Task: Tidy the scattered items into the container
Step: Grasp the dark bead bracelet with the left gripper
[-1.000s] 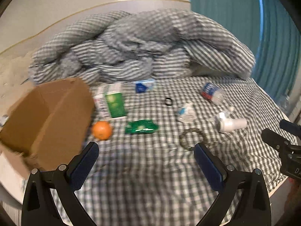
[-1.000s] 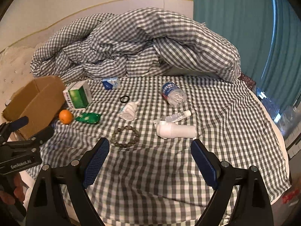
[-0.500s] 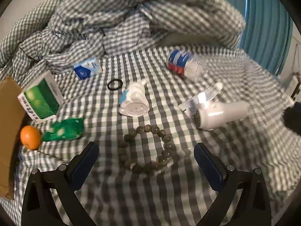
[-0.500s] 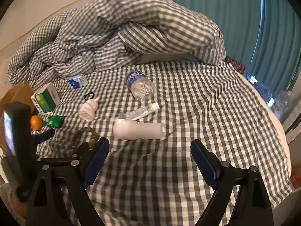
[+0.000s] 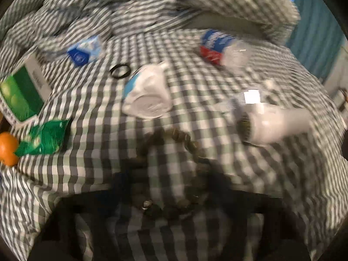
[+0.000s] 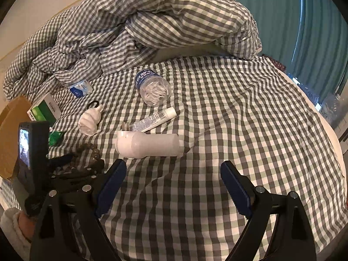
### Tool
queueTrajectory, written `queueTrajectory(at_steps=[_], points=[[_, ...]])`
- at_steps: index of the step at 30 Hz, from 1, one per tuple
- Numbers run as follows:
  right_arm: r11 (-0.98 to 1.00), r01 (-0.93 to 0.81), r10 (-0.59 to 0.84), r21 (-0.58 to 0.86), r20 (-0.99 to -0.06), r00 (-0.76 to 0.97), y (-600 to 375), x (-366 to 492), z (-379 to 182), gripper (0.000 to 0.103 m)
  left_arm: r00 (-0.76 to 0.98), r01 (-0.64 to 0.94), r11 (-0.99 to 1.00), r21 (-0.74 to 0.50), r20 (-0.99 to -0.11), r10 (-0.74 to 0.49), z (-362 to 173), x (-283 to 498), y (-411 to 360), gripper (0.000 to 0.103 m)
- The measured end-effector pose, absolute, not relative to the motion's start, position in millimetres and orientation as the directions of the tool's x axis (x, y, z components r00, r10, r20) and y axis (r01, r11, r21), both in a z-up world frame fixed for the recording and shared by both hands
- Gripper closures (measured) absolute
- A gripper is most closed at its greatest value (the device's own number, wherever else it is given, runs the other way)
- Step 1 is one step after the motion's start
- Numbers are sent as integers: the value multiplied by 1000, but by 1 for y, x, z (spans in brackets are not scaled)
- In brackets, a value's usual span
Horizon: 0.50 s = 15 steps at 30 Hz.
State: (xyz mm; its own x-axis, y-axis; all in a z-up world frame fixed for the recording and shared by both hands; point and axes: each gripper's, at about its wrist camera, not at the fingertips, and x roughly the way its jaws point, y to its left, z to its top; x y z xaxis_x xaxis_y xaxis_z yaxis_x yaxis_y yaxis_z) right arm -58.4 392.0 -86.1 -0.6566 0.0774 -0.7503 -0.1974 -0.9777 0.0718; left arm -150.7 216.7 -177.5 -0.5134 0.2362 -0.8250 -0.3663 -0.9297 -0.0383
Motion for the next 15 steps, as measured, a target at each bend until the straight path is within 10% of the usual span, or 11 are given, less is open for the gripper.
queueTrajectory(at_steps=[15], points=[[-995, -97, 65, -2, -750, -658, 377, -103, -88, 15, -588, -380, -925, 2, -772, 240, -111, -123, 185, 92]])
